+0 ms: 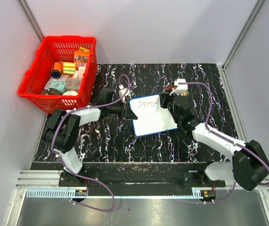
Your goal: Write a sentence on the whiteboard
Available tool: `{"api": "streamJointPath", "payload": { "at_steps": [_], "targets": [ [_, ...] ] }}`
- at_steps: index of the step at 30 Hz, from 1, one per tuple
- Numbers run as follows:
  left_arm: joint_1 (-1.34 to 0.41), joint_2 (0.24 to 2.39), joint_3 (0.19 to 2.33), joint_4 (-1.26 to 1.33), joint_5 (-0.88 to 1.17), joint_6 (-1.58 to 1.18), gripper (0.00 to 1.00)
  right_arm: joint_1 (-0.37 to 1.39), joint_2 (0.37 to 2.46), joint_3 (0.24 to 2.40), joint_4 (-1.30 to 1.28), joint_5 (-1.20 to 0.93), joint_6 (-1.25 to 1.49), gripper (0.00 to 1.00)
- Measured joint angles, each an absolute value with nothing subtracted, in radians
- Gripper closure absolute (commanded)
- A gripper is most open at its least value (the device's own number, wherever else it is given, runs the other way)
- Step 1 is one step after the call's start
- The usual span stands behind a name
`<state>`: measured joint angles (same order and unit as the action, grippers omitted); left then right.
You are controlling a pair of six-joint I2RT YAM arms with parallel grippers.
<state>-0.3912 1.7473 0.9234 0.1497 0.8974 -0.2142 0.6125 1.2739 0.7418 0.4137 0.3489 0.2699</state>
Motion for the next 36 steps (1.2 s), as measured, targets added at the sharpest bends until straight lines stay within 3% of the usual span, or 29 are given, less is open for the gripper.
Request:
{"api": "streamJointPath", "payload": {
  "at_steps": [36],
  "targets": [
    [-0.393, 1.747, 0.924, 0.150, 0.897, -0.213, 1.00, 0.612, 1.258, 0.731, 0.414, 0.357, 0.284, 1.00]
  ]
}}
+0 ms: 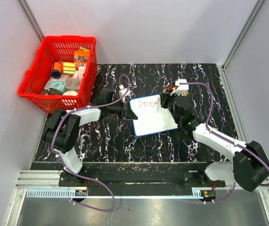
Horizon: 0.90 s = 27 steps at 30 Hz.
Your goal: Write a sentence on the whiteboard
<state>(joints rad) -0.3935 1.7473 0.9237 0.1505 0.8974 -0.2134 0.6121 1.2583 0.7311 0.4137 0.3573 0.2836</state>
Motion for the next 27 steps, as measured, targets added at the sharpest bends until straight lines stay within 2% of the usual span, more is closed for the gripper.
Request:
{"api": "streamJointPath", "payload": {
  "at_steps": [27],
  "targets": [
    [-0.396, 1.747, 0.926, 0.150, 0.897, -0.210, 1.00, 0.595, 1.262, 0.747, 0.419, 0.382, 0.284, 1.00]
  ]
}}
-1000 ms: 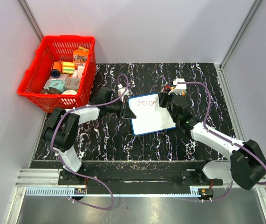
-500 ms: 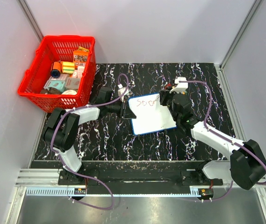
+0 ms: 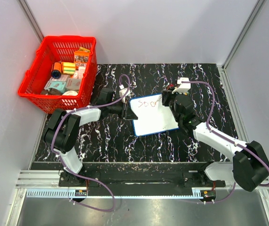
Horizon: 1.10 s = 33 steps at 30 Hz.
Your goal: Write a sentence on the whiteboard
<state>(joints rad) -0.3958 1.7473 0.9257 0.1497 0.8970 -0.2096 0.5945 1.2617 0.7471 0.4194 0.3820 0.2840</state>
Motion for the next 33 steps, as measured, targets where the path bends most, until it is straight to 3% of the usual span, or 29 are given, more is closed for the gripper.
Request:
{"api": "streamJointPath", "payload": {
  "at_steps": [33],
  "targets": [
    [-0.398, 1.747, 0.929, 0.146, 0.896, -0.204, 1.00, 0.593, 1.166, 0.692, 0.396, 0.373, 0.288, 1.00]
  ]
}}
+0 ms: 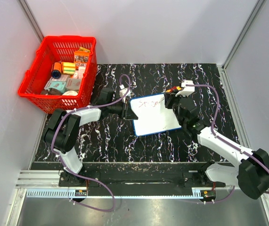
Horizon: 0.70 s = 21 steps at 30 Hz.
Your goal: Write a sentence on the whiteboard
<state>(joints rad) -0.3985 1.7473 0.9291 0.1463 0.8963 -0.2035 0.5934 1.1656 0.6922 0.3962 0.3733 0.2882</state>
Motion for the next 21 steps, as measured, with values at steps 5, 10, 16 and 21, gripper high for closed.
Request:
{"api": "streamJointPath", "payload": {
  "at_steps": [5, 10, 16, 21],
  "targets": [
    [-0.399, 1.747, 0.930, 0.146, 0.896, -0.202, 1.00, 0.583, 1.168, 0.694, 0.395, 0.381, 0.289, 1.00],
    [-0.400, 1.747, 0.930, 0.146, 0.896, -0.202, 1.00, 0.573, 1.184, 0.701, 0.394, 0.385, 0.289, 1.00],
    [-0.400, 1.747, 0.930, 0.146, 0.896, -0.202, 1.00, 0.570, 1.198, 0.713, 0.395, 0.400, 0.290, 1.00],
    [-0.400, 1.747, 0.930, 0.146, 0.896, -0.202, 1.00, 0.567, 1.204, 0.713, 0.395, 0.405, 0.295, 1.00]
  ]
}}
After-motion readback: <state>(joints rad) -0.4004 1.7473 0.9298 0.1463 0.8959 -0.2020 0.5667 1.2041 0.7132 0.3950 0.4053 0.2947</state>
